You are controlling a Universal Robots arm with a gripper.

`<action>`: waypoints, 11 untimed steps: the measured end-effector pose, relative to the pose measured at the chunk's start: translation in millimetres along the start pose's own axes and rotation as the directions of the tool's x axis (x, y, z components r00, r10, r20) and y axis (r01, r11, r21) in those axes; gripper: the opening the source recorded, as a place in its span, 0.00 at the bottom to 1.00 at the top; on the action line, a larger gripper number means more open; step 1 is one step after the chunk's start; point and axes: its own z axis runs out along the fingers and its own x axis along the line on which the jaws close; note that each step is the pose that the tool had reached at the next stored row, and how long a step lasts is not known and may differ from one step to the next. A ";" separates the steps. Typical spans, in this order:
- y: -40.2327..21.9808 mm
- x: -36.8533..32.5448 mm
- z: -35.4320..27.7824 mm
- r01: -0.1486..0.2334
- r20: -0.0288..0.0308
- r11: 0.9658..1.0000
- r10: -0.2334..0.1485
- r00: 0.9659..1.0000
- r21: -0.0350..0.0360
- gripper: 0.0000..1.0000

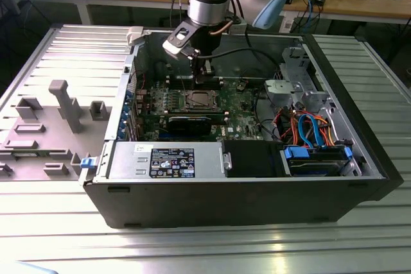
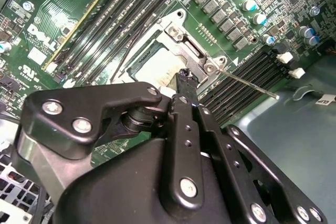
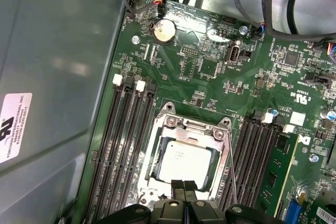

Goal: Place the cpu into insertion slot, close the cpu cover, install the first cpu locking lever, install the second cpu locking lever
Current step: 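Install the first cpu locking lever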

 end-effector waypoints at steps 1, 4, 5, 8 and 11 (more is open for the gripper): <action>0.0 0.0 0.0 0.005 0.000 1.000 -0.005 1.000 0.000 0.11; 0.0 0.0 0.0 0.019 0.001 1.000 -0.019 1.000 -0.001 0.11; 0.0 0.0 0.0 0.023 0.001 1.000 -0.023 1.000 -0.001 0.11; 0.0 0.0 0.0 0.038 0.001 0.999 -0.038 0.999 -0.002 0.11; 0.0 0.0 0.0 0.050 0.001 0.999 -0.050 0.999 -0.002 0.11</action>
